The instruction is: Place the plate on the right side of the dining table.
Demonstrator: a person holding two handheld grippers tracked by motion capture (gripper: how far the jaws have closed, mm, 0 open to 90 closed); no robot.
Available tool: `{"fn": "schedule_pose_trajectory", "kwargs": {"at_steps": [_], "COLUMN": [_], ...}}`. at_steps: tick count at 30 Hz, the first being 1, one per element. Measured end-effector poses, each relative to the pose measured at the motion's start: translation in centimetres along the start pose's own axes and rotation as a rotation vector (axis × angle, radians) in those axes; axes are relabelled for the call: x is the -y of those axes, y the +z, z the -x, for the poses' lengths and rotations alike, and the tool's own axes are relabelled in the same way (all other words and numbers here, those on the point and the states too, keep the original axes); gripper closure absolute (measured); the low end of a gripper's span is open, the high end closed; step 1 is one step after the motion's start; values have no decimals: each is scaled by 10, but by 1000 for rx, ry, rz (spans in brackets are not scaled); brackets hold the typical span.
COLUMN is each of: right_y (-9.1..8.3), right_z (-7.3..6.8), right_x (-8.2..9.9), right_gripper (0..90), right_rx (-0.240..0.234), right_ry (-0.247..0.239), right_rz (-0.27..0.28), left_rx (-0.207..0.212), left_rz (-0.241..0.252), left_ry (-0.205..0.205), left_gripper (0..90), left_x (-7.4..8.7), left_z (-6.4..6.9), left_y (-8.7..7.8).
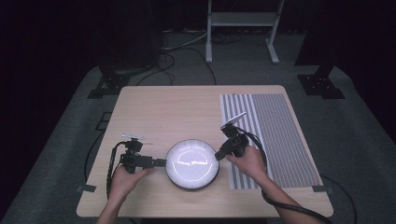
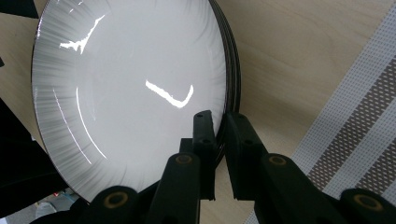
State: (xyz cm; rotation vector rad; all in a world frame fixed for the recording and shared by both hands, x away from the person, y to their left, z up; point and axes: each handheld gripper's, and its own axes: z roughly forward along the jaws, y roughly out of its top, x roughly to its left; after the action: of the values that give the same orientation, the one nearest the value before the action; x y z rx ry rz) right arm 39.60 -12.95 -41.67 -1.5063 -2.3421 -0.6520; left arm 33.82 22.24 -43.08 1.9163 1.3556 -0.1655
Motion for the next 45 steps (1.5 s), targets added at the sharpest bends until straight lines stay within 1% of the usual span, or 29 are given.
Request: {"fn": "schedule_pose_trajectory", "kwargs": {"at_steps": [3,4,7,8,9,11,13,17,18,19,20,21,22,23,24,26,27,29,30,31,33,34,35,36,37,39,41,42,45], "right_y": [0,0,0,0,0,0,0,0,1,2,2,6,8,8,13,15,15,15,16,16,16,16,16,16,16,16,16,16,16], "right_z": [9,10,5,5,0,-3,-4,-2,2,6,6,9,8,8,2,-4,-6,-7,-8,-9,-9,-9,-9,-9,-10,-10,-11,-11,-12], "right_x": [0,0,1,1,0,-1,-2,-5,-6,-6,-6,-8,-9,-9,-10,-11,-11,-12,-11,-11,-12,-12,-12,-12,-11,-11,-10,-10,-10], "right_gripper": [839,839,834,834,830,829,832,844,860,866,866,869,868,868,865,865,864,864,860,859,857,856,856,856,855,852,849,849,849], "right_rx": [-58,-65,-32,-32,2,25,32,21,-11,-37,-37,-86,-91,-91,-84,-55,-41,-36,-28,-25,-25,-26,-25,-25,-21,-15,-9,-9,-7], "right_ry": [39,43,22,22,4,-6,-8,5,29,43,43,63,54,54,35,7,2,-1,-7,-9,-11,-12,-14,-14,-18,-25,-26,-26,-27], "right_rz": [12,15,17,17,9,3,-2,6,18,26,26,28,24,24,16,19,17,15,13,11,8,5,5,5,6,5,4,4,5], "left_rx": [3,2,-1,-1,-2,-2,-3,-1,1,1,1,1,0,0,3,5,6,10,17,15,13,13,17,17,21,20,27,27,37], "left_rz": [0,1,6,6,8,7,7,9,12,11,11,10,9,9,13,14,15,14,15,10,6,8,-4,-4,-8,-22,-35,-35,-46], "left_ry": [0,-1,-4,-4,-5,-8,-7,-7,-7,-7,-7,-9,-9,-9,-12,-11,-15,-16,-13,-9,-9,-6,-6,-6,-6,7,36,36,64], "left_gripper": [122,122,122,122,122,122,122,122,122,121,121,121,122,122,122,132,136,141,161,171,172,199,226,244,244,288,371,396,468], "left_x": [0,0,0,0,0,0,0,0,0,0,0,0,1,1,1,2,3,4,6,6,7,7,8,8,8,9,9,9,8], "left_z": [0,0,-2,-2,-2,-2,-2,-2,-2,-2,-2,-2,-3,-3,-4,-4,-4,-5,-4,-3,-3,-2,-2,-2,-2,1,5,5,10], "left_y": [0,-1,-2,-2,-2,-2,-2,-2,-2,-2,-2,-2,-3,-3,-4,-5,-5,-6,-7,-8,-8,-8,-7,-7,-6,-6,-6,-6,-6]}}
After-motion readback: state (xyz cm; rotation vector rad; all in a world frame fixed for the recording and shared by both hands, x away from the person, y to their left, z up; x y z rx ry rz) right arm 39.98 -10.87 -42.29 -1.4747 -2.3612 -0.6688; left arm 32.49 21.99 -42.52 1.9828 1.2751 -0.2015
